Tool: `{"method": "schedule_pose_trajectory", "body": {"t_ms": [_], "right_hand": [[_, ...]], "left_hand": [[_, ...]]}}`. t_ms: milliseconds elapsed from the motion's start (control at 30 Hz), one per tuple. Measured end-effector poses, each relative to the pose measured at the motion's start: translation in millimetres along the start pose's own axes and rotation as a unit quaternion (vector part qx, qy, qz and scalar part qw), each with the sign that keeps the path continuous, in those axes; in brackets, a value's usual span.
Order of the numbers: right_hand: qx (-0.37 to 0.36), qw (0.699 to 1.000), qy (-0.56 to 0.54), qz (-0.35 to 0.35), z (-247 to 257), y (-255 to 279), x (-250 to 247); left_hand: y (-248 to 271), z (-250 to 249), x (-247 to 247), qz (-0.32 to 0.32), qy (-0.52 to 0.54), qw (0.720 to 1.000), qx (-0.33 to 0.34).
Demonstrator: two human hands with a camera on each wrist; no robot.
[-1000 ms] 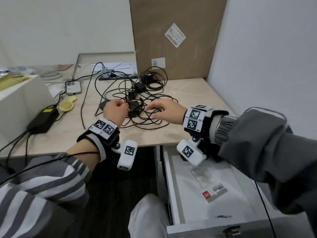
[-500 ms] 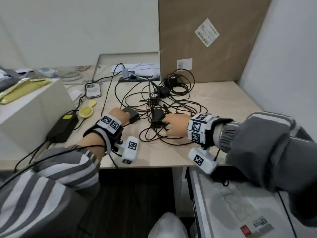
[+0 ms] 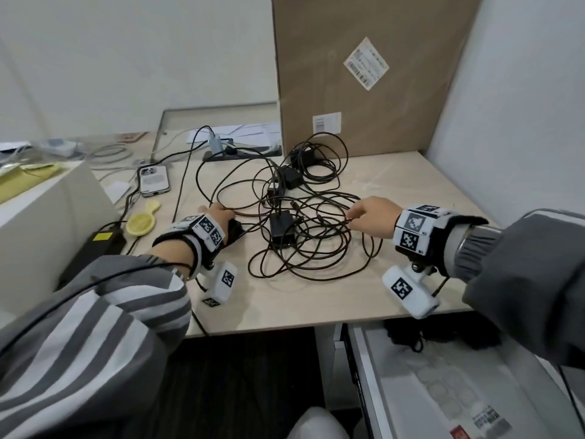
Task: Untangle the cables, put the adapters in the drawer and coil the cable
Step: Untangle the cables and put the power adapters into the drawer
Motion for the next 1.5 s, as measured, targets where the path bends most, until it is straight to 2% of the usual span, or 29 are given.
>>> {"method": "schedule_pose_trajectory", "body": {"t_ms": [100, 167, 333, 433, 567, 667, 733, 867, 933, 1000, 1067, 1133, 1200, 1267, 1333, 1433, 1500], "right_hand": [[-0.01, 1.0, -0.004, -0.004, 4.2, 5.5, 2.0], [-0.014, 1.0, -0.007, -0.008, 7.4, 9.1, 2.4], [-0.007, 1.0, -0.014, -0.007, 11.0, 15.0, 5.8], [0.009, 1.0, -0.018, -0.008, 8.7, 15.2, 5.1], [0.03, 0.997, -0.056, -0.045, 3.0, 16.2, -8.5], [0.037, 0.99, -0.106, -0.091, -1.5, 18.8, -26.1], [0.034, 0.986, -0.131, -0.095, -1.5, 21.9, -35.7], [0.0, 0.995, -0.073, -0.071, 20.2, 33.5, -56.7], [-0.028, 0.99, -0.055, -0.123, 41.1, 43.6, -86.6], [-0.094, 0.973, -0.075, -0.198, 71.0, 57.4, -123.6], [-0.166, 0.954, -0.122, -0.217, 100.1, 67.7, -153.5], [-0.206, 0.949, -0.165, -0.173, 120.2, 70.8, -167.6], [-0.197, 0.944, -0.241, -0.109, 120.8, 67.0, -169.1], [-0.166, 0.926, -0.337, -0.022, 115.6, 71.8, -158.1], [-0.172, 0.922, -0.345, -0.027, 108.8, 74.7, -156.3], [-0.203, 0.943, -0.257, -0.064, 105.4, 79.8, -157.2], [-0.198, 0.944, -0.26, -0.057, 99.3, 82.8, -152.9]], "left_hand": [[3.7, 3.5, -11.8, -0.014, 0.007, 1.0, 0.008], [8.2, 11.6, -22.4, -0.044, 0.021, 0.999, -0.011], [31.1, 38.0, -67.8, -0.162, 0.122, 0.977, -0.064], [51.8, 50.6, -111.1, -0.24, 0.233, 0.939, -0.078], [77.2, 55.7, -167.6, -0.3, 0.377, 0.875, -0.045], [98.7, 51.6, -202.2, -0.338, 0.41, 0.846, -0.039], [112.1, 45.7, -219.3, -0.356, 0.424, 0.832, -0.031], [133.4, 18.1, -246.1, -0.367, 0.402, 0.839, 0.022], [142.1, 2.0, -258.1, -0.361, 0.39, 0.846, 0.045], [148.5, -15.4, -268.0, -0.333, 0.394, 0.853, 0.083], [156.6, -34.7, -275.7, -0.302, 0.387, 0.861, 0.13], [166.3, -51.3, -282.4, -0.299, 0.352, 0.872, 0.163], [176.0, -61.4, -289.3, -0.318, 0.325, 0.871, 0.184], [183.3, -67.7, -292.8, -0.33, 0.325, 0.863, 0.204], [185.4, -77.1, -289.0, -0.303, 0.336, 0.863, 0.224], [186.0, -95.0, -274.7, -0.234, 0.386, 0.86, 0.239], [186.0, -104.4, -267.5, -0.215, 0.395, 0.86, 0.242]]}}
Point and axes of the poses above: each hand's wrist, its own y-axis away from the middle knuckle, its own x-axis out of the palm, z = x × y, the point moved 8 cm from there along -y, towards the middle knuckle, and after that the axes turned 5 degrees about -x, right-handed, at the moved point
